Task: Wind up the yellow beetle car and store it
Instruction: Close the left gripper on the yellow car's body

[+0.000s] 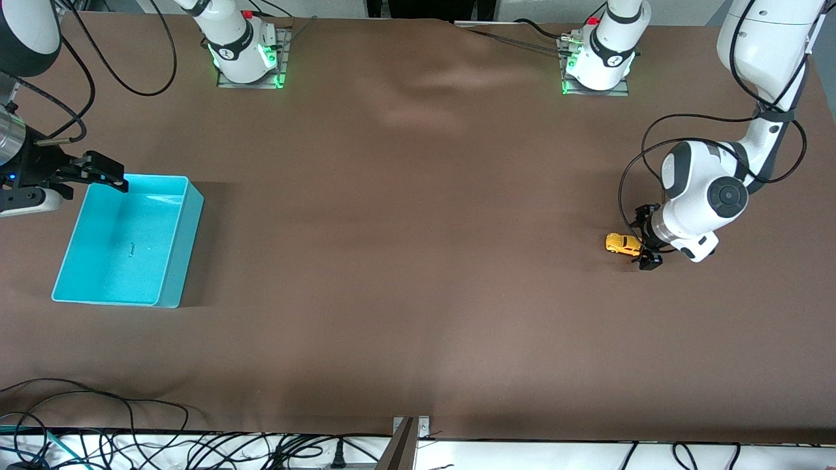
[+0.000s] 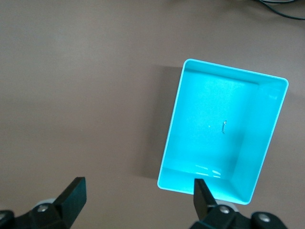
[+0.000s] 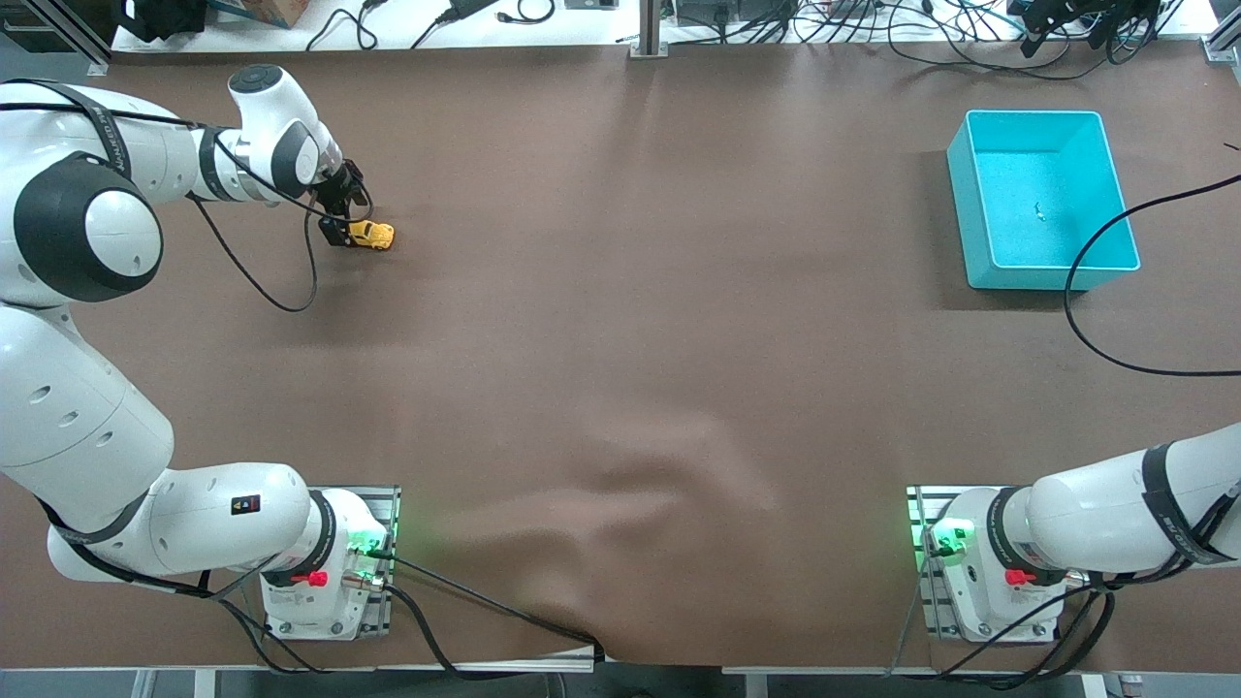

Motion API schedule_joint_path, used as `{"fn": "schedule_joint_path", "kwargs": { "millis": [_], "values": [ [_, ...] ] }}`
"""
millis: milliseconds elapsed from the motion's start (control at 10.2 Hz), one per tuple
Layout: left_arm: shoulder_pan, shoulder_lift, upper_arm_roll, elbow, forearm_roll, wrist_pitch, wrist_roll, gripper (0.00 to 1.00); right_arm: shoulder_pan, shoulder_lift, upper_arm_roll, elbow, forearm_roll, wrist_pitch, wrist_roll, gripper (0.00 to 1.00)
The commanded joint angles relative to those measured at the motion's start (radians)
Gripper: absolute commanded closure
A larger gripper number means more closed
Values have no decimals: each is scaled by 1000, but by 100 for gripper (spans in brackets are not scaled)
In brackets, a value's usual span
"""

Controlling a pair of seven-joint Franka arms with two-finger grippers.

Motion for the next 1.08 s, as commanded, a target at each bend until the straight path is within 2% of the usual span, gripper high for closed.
{"fn": "schedule_joint_path", "kwargs": {
  "millis": [0, 295, 393, 492, 590, 688, 786, 983],
  "values": [
    [5, -21, 0, -42, 45, 40, -18, 1, 7, -10, 1, -14, 15, 9, -4, 0],
    [5, -21, 0, -54, 47, 40, -18, 4, 6, -11, -3, -12, 15, 5, -11, 0],
    [5, -21, 0, -56, 48, 40, -18, 8, 6, -11, -3, -14, 15, 8, -11, 0],
    [4, -21, 1, -56, 48, 40, -18, 23, 6, -8, -3, -14, 15, 12, -11, 0],
    [4, -21, 1, -56, 48, 40, -18, 43, 6, -8, -3, -14, 15, 19, -11, 0],
    [4, -23, 1, -56, 48, 40, -18, 86, 7, -10, -1, -12, 13, 17, -7, 0],
    [2, -26, 0, -56, 48, 40, -18, 100, 7, -10, -1, -14, 13, 13, -6, 0],
    [-5, -34, -2, -48, 50, 35, -19, 100, 7, -10, -1, -14, 15, 12, -3, 0]
  ]
}}
